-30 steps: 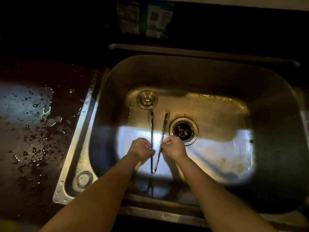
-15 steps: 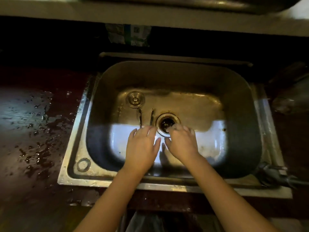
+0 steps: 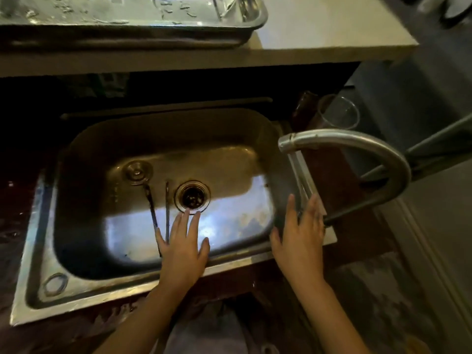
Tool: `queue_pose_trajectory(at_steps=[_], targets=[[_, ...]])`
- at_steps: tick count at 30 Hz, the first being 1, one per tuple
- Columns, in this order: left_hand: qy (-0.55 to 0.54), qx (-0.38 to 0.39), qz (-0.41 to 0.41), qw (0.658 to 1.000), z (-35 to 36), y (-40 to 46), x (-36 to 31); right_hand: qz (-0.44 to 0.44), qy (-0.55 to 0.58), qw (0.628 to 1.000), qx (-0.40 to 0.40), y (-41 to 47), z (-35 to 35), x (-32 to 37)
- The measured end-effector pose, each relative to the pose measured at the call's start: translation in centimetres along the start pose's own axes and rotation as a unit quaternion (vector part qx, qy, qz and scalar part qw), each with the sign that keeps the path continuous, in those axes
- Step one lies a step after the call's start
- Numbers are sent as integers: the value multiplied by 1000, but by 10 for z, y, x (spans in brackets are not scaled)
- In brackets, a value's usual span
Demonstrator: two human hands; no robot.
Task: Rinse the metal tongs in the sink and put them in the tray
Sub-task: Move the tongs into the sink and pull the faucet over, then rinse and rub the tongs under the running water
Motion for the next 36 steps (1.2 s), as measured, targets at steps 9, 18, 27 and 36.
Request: queue_pose_trajectory(at_steps=[9,18,27,36], targets=[[11,6,7,1000,2,-1,1,-8,-22,1000,11,1,7,1],[16,13,16,1000,3,-1,2,27,-37,994,95,37,4,-3],[-30,33,6,999,8,0,7,-63,36,997,9,16,8,38],[-93,13,-76,993,6,22,39,-33,214,952,216,23,74,105]])
Point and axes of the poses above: each hand's wrist, its own y-axis towards the middle knuckle, its own z-axis out of the palm, x = y × z, the point moved 5 cm from there along y, towards the middle knuckle, and after that the axes turned 10 degrees about -x, right-handed, at the moved point
